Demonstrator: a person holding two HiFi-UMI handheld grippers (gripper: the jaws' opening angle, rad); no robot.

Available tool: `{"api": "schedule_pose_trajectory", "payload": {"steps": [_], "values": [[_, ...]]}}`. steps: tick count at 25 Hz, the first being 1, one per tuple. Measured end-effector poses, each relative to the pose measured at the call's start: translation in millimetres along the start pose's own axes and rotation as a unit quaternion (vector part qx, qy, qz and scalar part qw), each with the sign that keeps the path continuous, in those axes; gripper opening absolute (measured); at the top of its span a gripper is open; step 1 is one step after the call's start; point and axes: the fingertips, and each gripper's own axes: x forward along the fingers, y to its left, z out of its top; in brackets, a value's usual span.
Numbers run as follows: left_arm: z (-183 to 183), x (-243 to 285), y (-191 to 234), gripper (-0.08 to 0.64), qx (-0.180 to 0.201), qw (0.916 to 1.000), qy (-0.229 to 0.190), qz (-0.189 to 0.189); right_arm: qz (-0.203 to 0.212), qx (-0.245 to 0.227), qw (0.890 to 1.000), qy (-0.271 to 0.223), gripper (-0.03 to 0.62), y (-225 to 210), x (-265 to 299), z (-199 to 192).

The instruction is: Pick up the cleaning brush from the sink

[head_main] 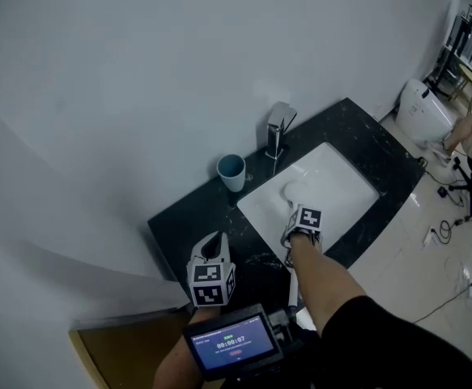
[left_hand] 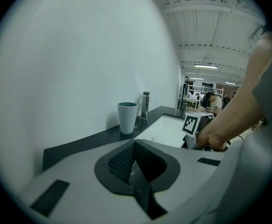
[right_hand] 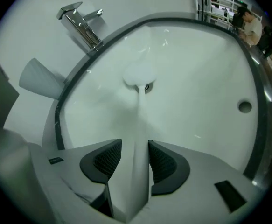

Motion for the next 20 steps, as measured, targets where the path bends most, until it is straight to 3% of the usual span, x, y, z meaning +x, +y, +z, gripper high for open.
{"api": "schedule_pose_trajectory", "payload": {"steps": [2,3,9,13,20], "values": [[-2.3,-0.9,3.5,-0.011,-0.004,1.0000,0.001,0.000,-0.006,-0.001,1.000,0.016,0.139,0.8,8.2,-7.6],[-3.8,-1.5,4.7,-0.011,-0.007,1.0000,0.001,-0.001,-0.011,-0.004,1.000,0.016,0.053,-0.7,10.4,-8.6],[-9.8,-4.0,7.6,-0.011,-0.008,1.0000,-0.001,-0.005,-0.005,-0.009,1.000,0.000,0.046,0.9,11.6,-3.4],[-6.5,-18.9,4.9,-0.011,0.011,0.9999,-0.010,0.005,0.023,-0.010,1.000,-0.014,0.043,6.7,0.4,-4.0],[10.8,-52.4,-15.3,-0.011,0.002,0.9989,-0.044,-0.014,0.079,-0.033,0.993,-0.078,0.043,20.7,-60.9,-2.0]]}}
